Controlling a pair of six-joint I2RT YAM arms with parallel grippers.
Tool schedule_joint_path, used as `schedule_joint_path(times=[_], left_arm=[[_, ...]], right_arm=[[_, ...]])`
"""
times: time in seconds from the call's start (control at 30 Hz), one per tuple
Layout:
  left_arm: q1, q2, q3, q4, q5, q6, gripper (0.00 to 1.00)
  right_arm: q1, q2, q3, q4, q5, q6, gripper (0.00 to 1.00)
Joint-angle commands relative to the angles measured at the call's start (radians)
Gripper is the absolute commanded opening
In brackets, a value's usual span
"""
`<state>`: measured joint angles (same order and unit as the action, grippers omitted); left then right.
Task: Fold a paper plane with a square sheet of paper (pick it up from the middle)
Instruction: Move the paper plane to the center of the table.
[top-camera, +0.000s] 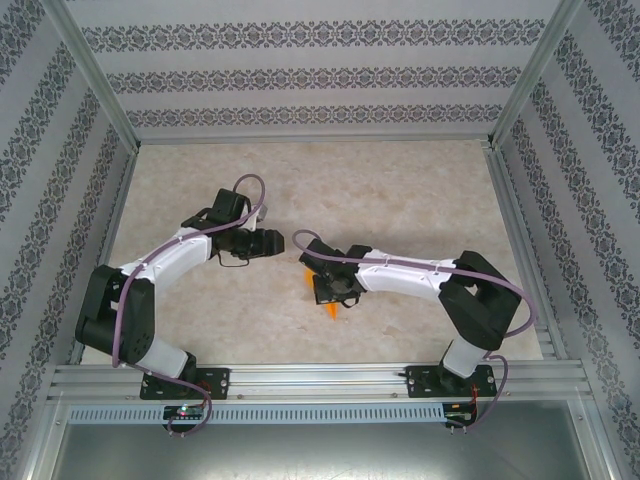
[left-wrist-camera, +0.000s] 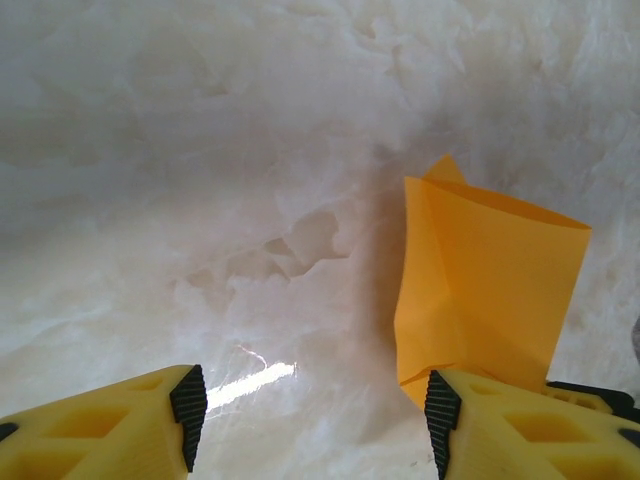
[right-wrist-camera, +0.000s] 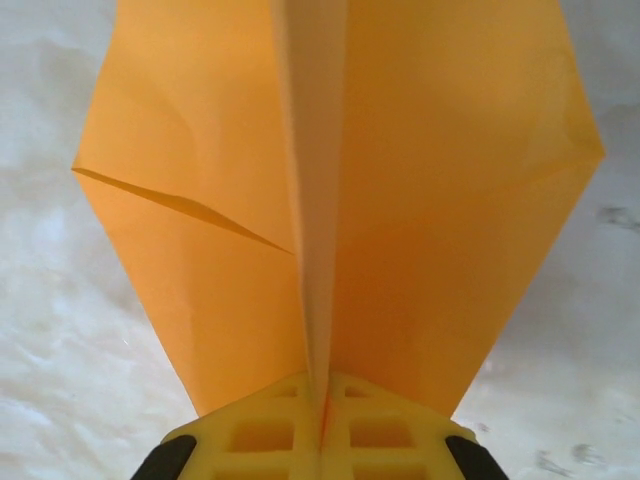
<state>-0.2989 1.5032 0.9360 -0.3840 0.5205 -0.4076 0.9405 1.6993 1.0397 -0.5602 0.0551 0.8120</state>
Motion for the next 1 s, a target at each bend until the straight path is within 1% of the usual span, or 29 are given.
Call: schedule_joint_path(times=[0.0,0.27,0.33,0.43,0.6,0.7,0.73,0.8,0.87,0.9,0.93,0.97], left_arm=[[0.013,-0.021,-0.029,0.029,0.023,-0.007,0.63],[0.013,-0.021,-0.057,0.058,0.039,-0.016,0.64],[0.014,-0.025,-0.059,0.055,0.038,-0.013,0.64],[0.013,-0.035,-0.059,0.048,0.028,-0.006,0.65],[0.014,-0.06,-0.042,0.013,-0.013,0.011,0.66],[0.014,-0.073,-0.025,-0.012,-0.052,0.025,0.67],[0.013,-0.076,-0.019,-0.019,-0.064,0.032,0.74],[0.015,-0.083,-0.011,-0.031,-0.083,0.041,0.75],[0.014,-0.099,-0.009,-0.039,-0.102,0.058,0.75],[0.015,-0.112,-0.006,-0.051,-0.135,0.071,0.76],[0.015,-0.128,-0.007,-0.06,-0.18,0.087,0.81],[0.015,-0.143,-0.011,-0.064,-0.227,0.103,0.84]], right_arm=[[0.01,0.044,-0.019,0.044,-0.013,0.078,0.06],[0.016,0.078,0.003,0.045,-0.014,0.129,0.14],[0.018,0.067,0.012,0.021,0.004,0.12,0.21],[0.018,0.035,0.02,-0.013,0.018,0.106,0.24],[0.018,-0.051,0.05,-0.099,0.049,0.086,0.37],[0.013,-0.108,0.067,-0.147,0.064,0.065,0.4],[0.006,-0.125,0.07,-0.162,0.065,0.054,0.4],[-0.007,-0.159,0.079,-0.184,0.063,0.023,0.41],[-0.031,-0.193,0.075,-0.179,0.06,-0.046,0.43],[-0.055,-0.212,0.065,-0.155,0.036,-0.099,0.45],[-0.085,-0.227,0.052,-0.129,0.0,-0.157,0.46],[-0.11,-0.241,0.043,-0.102,-0.023,-0.211,0.48]])
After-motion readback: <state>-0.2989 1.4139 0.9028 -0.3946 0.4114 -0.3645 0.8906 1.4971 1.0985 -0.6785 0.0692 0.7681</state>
